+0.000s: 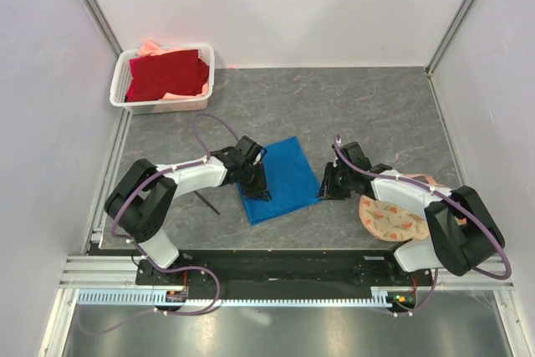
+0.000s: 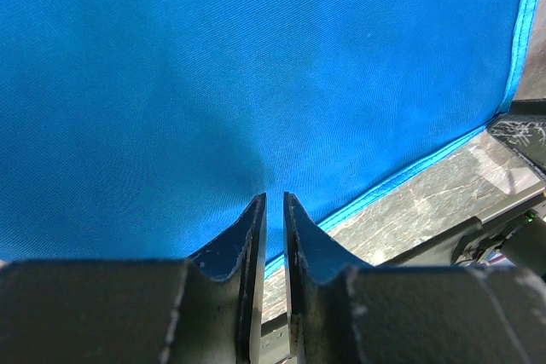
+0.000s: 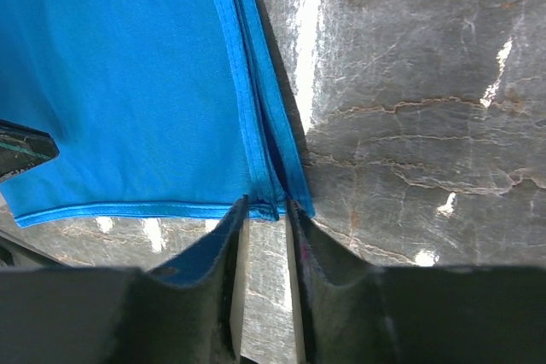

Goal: Fold the napkin into a case and place the utensils inside
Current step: Pick up the top corner of the square-folded napkin from the center of the board.

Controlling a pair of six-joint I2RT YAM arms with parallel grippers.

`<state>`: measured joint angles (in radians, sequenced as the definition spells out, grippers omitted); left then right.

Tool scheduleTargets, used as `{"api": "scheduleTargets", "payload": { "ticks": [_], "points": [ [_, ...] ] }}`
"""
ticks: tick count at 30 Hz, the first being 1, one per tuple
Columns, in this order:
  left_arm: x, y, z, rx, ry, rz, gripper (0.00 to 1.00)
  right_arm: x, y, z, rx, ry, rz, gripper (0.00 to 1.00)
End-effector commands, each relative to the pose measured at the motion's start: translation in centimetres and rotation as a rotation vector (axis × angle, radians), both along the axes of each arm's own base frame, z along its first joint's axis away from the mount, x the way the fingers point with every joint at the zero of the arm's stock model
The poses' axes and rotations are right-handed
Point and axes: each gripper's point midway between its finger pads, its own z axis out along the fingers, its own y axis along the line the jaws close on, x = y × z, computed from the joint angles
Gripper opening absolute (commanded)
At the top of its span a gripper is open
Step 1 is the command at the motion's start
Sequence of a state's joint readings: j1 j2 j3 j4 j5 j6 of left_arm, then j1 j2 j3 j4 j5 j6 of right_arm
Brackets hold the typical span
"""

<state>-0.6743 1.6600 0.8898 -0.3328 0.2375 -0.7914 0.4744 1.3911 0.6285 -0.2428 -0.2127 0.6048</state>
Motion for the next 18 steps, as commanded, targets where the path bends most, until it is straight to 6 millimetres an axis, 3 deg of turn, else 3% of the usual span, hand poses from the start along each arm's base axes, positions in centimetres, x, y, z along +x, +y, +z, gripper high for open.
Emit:
{"api": "scheduleTargets", "payload": {
  "ticks": [1, 5, 10, 18],
  "points": [
    [0.1, -0.2, 0.0, -0.019, -0.020, -0.012, 0.20, 0.4, -0.2, 0.1, -0.004, -0.021, -0.002, 0.25],
    [-0.4, -0.5, -0.2, -0.043, -0.002, -0.016, 0.20, 0.7, -0.5, 0.7, 0.007, -0.040, -0.021, 0.18],
    [-1.2, -1.5, -0.5, -0.061, 0.024, -0.034, 0.20, 1.0, -1.5, 1.5, 0.010, -0.060, -0.036, 0.00],
    [-1.7, -4.4, -0.1, -0.096, 0.034, -0.070, 0.20, 1.1, -2.0, 3.2, 0.036, -0.108, -0.031, 0.00]
  ]
}}
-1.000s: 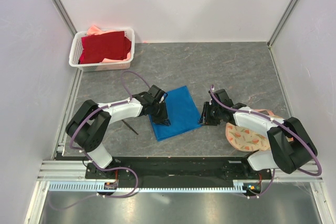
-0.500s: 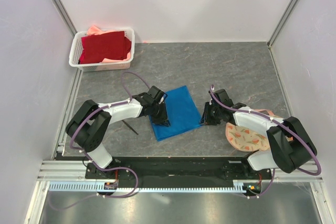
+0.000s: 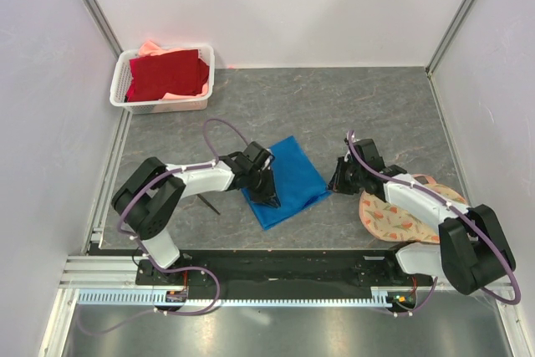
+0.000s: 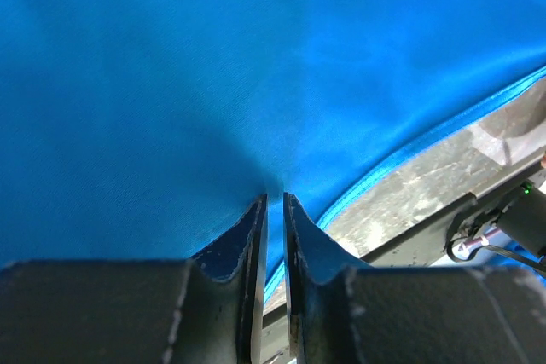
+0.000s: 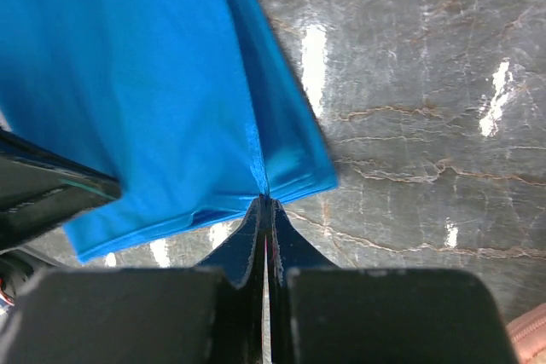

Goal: Fold the napkin into a case and place the utensils inside
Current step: Pick up the top corner of the square-folded napkin from the center of the board.

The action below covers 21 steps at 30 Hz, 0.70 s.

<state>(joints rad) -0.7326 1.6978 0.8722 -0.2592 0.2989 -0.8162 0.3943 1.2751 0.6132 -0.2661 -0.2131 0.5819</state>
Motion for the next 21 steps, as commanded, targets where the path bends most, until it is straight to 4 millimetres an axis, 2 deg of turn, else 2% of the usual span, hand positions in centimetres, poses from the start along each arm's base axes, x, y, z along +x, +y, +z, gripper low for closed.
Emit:
{"api": "scheduleTargets", "payload": {
  "ticks": [1, 4, 5, 8, 11, 12, 13, 14, 15, 16, 17, 18, 19, 20, 21],
  "points": [
    [0.0, -2.5, 0.7, -0.044, 0.002, -0.016, 0.19, -0.2, 0.1, 0.9, 0.014, -0.031, 0.040, 0.00],
    [0.5, -2.7, 1.5, -0.050, -0.020, -0.007, 0.19, -0.1, 0.6, 1.1, 0.028, -0.044, 0.084, 0.00],
    [0.7, -2.6, 2.5, -0.060, -0.047, -0.001, 0.20, 0.0, 1.0, 1.2, 0.035, -0.052, 0.111, 0.00],
    [1.4, -1.4, 3.9, -0.046, -0.090, 0.023, 0.20, 0.6, 2.1, 1.8, 0.077, -0.070, 0.145, 0.00],
    [2.0, 0.9, 4.2, -0.040, -0.091, 0.075, 0.20, 1.5, 3.7, 2.8, 0.106, -0.093, 0.171, 0.00],
    [2.9, 1.8, 5.2, -0.060, -0.114, 0.111, 0.20, 2.0, 4.9, 3.8, 0.115, -0.118, 0.196, 0.00],
    [2.7, 2.9, 4.7, -0.050, -0.106, 0.127, 0.20, 2.2, 5.5, 3.4, 0.110, -0.101, 0.207, 0.00],
    [3.0, 3.6, 4.9, -0.052, -0.117, 0.144, 0.20, 3.1, 6.5, 4.5, 0.122, -0.128, 0.219, 0.00],
    [3.7, 4.8, 5.4, -0.059, -0.130, 0.181, 0.20, 3.2, 7.5, 4.7, 0.129, -0.129, 0.239, 0.00],
    [3.7, 5.6, 5.1, -0.053, -0.130, 0.189, 0.20, 3.4, 8.3, 4.1, 0.125, -0.107, 0.250, 0.00],
    [3.8, 6.3, 5.0, -0.050, -0.124, 0.202, 0.20, 4.5, 9.4, 5.3, 0.142, -0.137, 0.258, 0.00],
    [4.5, 7.1, 5.4, -0.063, -0.131, 0.231, 0.20, 4.6, 10.3, 5.5, 0.154, -0.135, 0.268, 0.00],
    [4.4, 7.7, 5.2, -0.058, -0.129, 0.238, 0.20, 4.8, 11.0, 4.8, 0.156, -0.113, 0.275, 0.00],
    [4.6, 8.2, 5.3, -0.060, -0.133, 0.249, 0.20, 5.8, 12.0, 5.8, 0.179, -0.139, 0.280, 0.00],
    [5.0, 9.0, 5.3, -0.057, -0.134, 0.273, 0.20, 5.7, 12.9, 5.8, 0.192, -0.130, 0.297, 0.00]
  ]
}}
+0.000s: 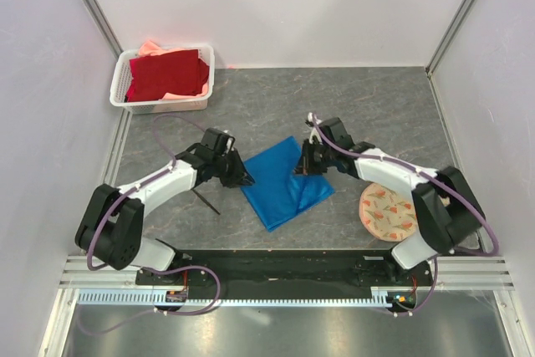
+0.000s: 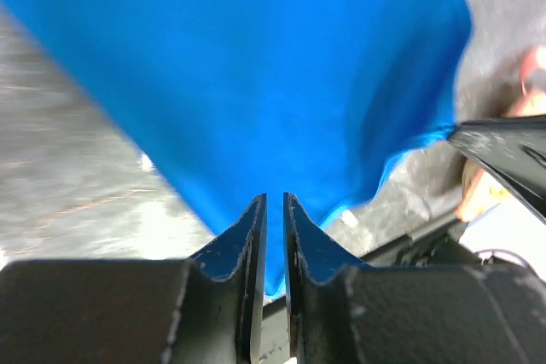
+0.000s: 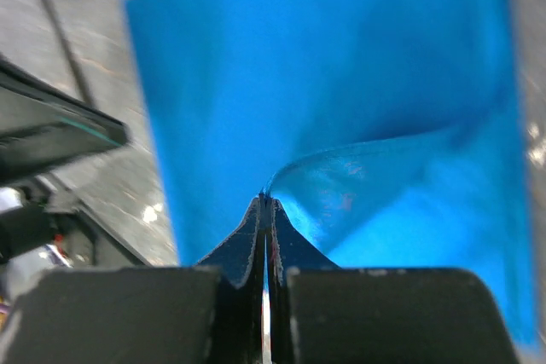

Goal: Fold the napkin into a case and place the utensils inside
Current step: Pick up the top corner of the square-folded napkin from the center of the board, then fold the top corner of the square-folded napkin at the center of the board.

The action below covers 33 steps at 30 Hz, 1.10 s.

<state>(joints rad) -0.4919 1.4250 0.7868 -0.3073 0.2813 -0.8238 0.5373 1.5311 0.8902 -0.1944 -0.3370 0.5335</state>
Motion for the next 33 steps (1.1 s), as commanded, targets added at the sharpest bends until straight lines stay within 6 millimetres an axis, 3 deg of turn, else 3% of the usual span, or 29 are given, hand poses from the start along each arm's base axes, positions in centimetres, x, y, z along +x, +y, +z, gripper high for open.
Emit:
{"api": "scheduleTargets", "payload": {
  "ticks": [1, 3, 4, 6, 7, 14, 22, 33],
  "points": [
    [0.2, 2.5, 0.1, 0.014, -0.020, 0.023, 0.20, 2.5, 4.4, 1.7, 0.092, -0.026, 0.038, 0.00],
    [0.7, 3.4, 0.3, 0.016, -0.026, 0.055, 0.20, 3.1, 6.3, 2.5, 0.124, -0.040, 0.066, 0.00],
    [0.9, 3.6, 0.5, 0.012, -0.034, 0.065, 0.20, 3.3, 6.8, 1.5, 0.119, -0.018, 0.070, 0.00],
    [1.3, 4.3, 0.5, 0.015, -0.034, 0.093, 0.20, 3.7, 8.5, 2.0, 0.139, -0.022, 0.097, 0.00],
    [1.2, 4.5, 0.4, 0.014, -0.031, 0.099, 0.20, 3.7, 9.0, 1.1, 0.137, 0.002, 0.107, 0.00],
    [0.7, 5.1, -0.3, 0.009, -0.010, 0.155, 0.18, 4.5, 12.9, 0.8, 0.169, 0.019, 0.162, 0.00],
    [-0.5, 6.1, -1.1, 0.035, -0.005, 0.183, 0.18, 4.9, 15.8, -0.1, 0.195, 0.045, 0.214, 0.00],
    [-0.4, 7.8, -0.2, 0.073, -0.048, 0.226, 0.19, 5.9, 17.3, -0.7, 0.203, 0.056, 0.210, 0.00]
  ]
}}
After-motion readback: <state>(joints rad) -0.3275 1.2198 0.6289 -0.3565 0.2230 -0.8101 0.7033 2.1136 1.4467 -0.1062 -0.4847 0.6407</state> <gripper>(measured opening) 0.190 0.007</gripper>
